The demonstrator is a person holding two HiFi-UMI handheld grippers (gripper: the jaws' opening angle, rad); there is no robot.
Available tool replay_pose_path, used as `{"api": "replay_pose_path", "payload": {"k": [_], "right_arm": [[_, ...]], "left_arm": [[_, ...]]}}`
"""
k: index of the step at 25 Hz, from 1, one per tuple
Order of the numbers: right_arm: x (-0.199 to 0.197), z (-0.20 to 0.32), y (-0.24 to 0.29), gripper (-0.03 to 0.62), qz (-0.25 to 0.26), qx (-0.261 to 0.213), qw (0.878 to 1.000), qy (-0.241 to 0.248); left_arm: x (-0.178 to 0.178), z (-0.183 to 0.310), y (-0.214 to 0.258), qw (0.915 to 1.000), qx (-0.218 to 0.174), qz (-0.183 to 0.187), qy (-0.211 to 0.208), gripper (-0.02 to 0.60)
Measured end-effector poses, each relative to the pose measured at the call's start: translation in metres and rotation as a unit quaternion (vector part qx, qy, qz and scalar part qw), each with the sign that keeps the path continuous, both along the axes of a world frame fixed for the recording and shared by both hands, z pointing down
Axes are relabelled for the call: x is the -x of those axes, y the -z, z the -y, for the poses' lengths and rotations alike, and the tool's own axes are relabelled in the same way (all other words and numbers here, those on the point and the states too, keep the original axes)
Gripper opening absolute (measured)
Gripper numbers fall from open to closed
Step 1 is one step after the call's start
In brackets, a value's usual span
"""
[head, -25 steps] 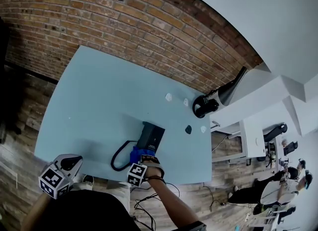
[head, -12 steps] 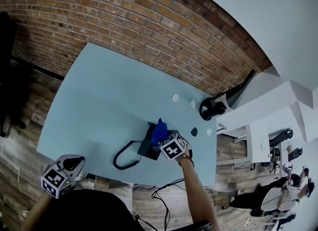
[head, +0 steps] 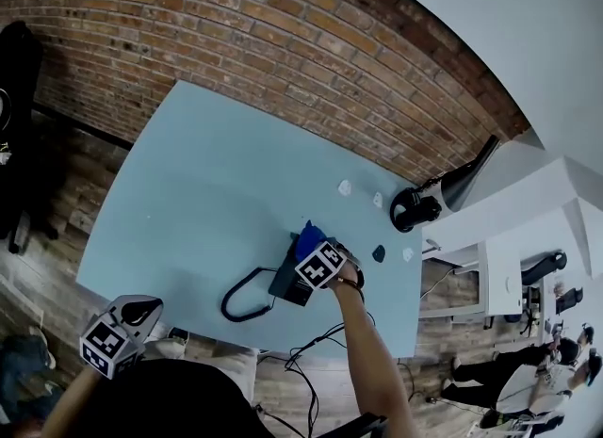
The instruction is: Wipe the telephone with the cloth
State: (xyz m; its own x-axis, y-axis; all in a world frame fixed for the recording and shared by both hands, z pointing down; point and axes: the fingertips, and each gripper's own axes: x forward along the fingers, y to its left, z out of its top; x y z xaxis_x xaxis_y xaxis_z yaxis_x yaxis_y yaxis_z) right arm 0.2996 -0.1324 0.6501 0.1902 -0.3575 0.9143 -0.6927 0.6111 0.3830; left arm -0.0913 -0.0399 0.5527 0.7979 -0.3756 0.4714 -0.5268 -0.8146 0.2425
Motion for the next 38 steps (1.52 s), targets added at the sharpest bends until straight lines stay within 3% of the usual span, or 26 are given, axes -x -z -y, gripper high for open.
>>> {"api": "replay_pose_path", "payload": {"k": [4, 15, 38], "right_arm": [[0.001, -0.003, -0.002, 0.143, 0.036, -0.006, 0.999, -0.026], [0.007, -0.016, -0.010, 0.143, 0.063, -0.027, 0.996, -0.059], [0.029, -0.046, -0.029, 0.143, 0.080, -0.028, 0.994, -0.069]], "left_arm": [[0.005, -0.003, -0.004, 1.0000, 0.001, 0.005, 0.000, 0.008], [0.009, -0.007, -0.006, 1.0000, 0.001, 0.006, -0.006, 0.008], [0.005, -0.009, -0.007, 0.9999, 0.002, 0.003, -0.014, 0.008]]}}
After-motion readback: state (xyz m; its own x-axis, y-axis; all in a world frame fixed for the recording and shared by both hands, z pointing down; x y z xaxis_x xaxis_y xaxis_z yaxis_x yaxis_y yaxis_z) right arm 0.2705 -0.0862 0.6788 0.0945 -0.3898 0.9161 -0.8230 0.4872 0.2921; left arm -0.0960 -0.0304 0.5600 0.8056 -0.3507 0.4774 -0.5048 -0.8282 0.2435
